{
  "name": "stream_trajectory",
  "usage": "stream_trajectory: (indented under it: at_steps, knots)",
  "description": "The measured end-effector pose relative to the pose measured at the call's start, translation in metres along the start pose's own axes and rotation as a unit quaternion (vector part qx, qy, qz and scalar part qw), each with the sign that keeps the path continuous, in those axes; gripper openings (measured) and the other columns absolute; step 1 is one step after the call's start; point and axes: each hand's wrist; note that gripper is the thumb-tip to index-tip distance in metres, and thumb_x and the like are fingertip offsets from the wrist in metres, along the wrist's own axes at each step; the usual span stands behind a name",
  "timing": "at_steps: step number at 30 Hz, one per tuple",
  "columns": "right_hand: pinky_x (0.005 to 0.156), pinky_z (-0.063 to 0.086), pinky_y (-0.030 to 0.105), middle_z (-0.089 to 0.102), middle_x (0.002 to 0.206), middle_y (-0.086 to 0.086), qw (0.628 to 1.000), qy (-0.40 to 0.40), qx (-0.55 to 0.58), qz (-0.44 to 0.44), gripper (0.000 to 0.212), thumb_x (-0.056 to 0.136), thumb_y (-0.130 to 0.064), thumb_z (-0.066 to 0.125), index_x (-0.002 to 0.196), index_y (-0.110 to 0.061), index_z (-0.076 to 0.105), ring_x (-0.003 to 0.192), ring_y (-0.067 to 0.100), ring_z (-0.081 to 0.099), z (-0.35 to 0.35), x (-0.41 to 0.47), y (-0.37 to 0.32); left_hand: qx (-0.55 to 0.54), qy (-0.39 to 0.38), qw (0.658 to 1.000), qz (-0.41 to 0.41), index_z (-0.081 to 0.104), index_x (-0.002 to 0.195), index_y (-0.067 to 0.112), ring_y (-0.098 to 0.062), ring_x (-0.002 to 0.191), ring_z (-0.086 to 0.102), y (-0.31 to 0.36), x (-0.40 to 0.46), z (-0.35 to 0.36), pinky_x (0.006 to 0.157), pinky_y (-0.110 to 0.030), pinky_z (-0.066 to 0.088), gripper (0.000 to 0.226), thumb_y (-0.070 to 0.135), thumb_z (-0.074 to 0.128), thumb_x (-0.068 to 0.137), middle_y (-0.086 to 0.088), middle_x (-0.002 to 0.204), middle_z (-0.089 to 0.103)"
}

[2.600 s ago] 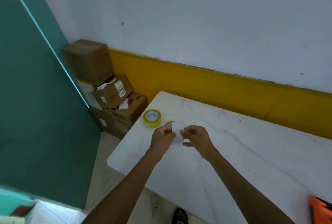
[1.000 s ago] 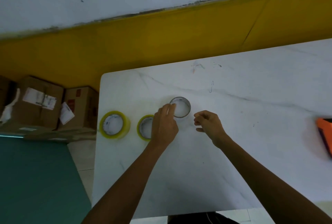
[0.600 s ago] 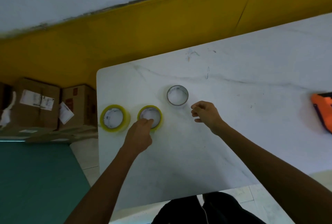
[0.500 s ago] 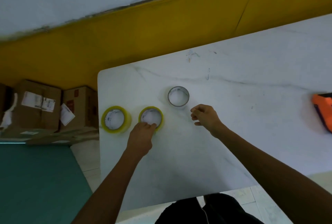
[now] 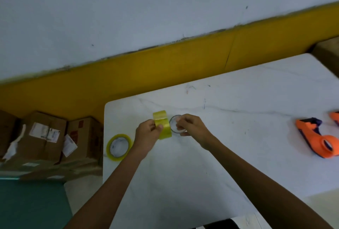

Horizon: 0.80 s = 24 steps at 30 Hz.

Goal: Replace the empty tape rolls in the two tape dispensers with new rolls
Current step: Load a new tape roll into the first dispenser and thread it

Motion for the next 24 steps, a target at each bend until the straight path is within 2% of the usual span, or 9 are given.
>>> stream_trajectory:
  at_steps: [2,5,7,10,12,18,21,24]
  knots:
    - [0.079,0.06,0.04,0.069,0.091,0.007,0.999,0.005,-0.021,-0.03,0.026,0.09,-0.031,0.059,0.102,-0.01,0.067,0.087,0.02,0.067,0.001,-0.009,-0.017,0.0,-0.031,0.999,0.033,0.07,0.076,0.03,-0.036,0.093,0.071,0.031,-0.004,0.005,0.082,-0.058,0.057,0.011,0.039,0.064,0.073,-0.016,0.095,0.075]
    - [0.076,0.06,0.045,0.065,0.078,0.005,0.992,0.073,-0.068,-0.072,0.022,0.088,-0.03,0.061,0.097,-0.011,0.067,0.078,0.024,0.065,-0.015,-0.028,-0.027,0.042,-0.074,0.992,0.091,0.073,0.097,0.017,-0.029,0.093,0.07,0.067,-0.008,0.028,0.086,-0.051,0.058,0.022,0.033,0.066,0.085,-0.011,0.096,0.075]
    - [0.075,0.059,0.049,0.066,0.077,0.009,0.987,0.128,-0.064,-0.075,0.02,0.087,-0.027,0.063,0.094,-0.01,0.067,0.079,0.034,0.067,-0.036,-0.045,-0.023,0.077,-0.096,0.985,0.117,0.072,0.105,0.009,-0.027,0.094,0.069,0.082,-0.012,0.053,0.087,-0.048,0.058,0.028,0.031,0.065,0.089,-0.011,0.098,0.074]
    - [0.075,0.06,0.048,0.069,0.092,0.021,0.979,0.188,-0.038,-0.067,0.021,0.088,-0.027,0.063,0.097,-0.009,0.068,0.091,0.037,0.067,-0.072,-0.076,-0.012,0.088,-0.141,0.976,0.139,0.072,0.108,0.011,-0.025,0.095,0.069,0.099,-0.027,0.093,0.087,-0.047,0.059,0.031,0.034,0.067,0.087,-0.008,0.101,0.074]
    - [0.075,0.06,0.045,0.069,0.097,0.021,0.972,0.225,-0.023,-0.059,0.022,0.088,-0.027,0.063,0.099,-0.009,0.069,0.094,0.036,0.067,-0.096,-0.1,-0.004,0.09,-0.175,0.968,0.153,0.072,0.107,0.011,-0.024,0.093,0.07,0.109,-0.039,0.123,0.086,-0.048,0.059,0.03,0.033,0.068,0.087,-0.006,0.099,0.074]
    - [0.075,0.059,0.046,0.068,0.095,0.017,0.946,0.32,-0.004,-0.041,0.022,0.088,-0.028,0.064,0.097,-0.009,0.069,0.091,0.032,0.066,-0.171,-0.168,0.017,0.083,-0.272,0.941,0.184,0.072,0.105,0.015,-0.023,0.093,0.07,0.145,-0.085,0.211,0.086,-0.047,0.059,0.026,0.032,0.068,0.086,-0.004,0.098,0.074]
    - [0.076,0.059,0.047,0.068,0.098,0.019,0.935,0.352,0.001,-0.043,0.024,0.089,-0.027,0.062,0.1,-0.006,0.068,0.089,0.028,0.065,-0.208,-0.197,0.028,0.091,-0.297,0.929,0.2,0.072,0.106,0.013,-0.023,0.094,0.07,0.162,-0.108,0.254,0.087,-0.047,0.059,0.026,0.03,0.067,0.087,-0.005,0.099,0.074]
    - [0.073,0.059,0.042,0.066,0.1,0.022,0.925,0.377,0.005,-0.048,0.024,0.091,-0.025,0.06,0.103,-0.006,0.067,0.095,0.033,0.065,-0.247,-0.22,0.04,0.091,-0.313,0.923,0.205,0.072,0.104,0.014,-0.024,0.094,0.07,0.18,-0.13,0.297,0.086,-0.047,0.059,0.024,0.028,0.067,0.086,-0.006,0.097,0.074]
Point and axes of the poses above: each hand's wrist, its own x-axis towards the middle knuckle, its own z-axis out of the palm, y = z × x
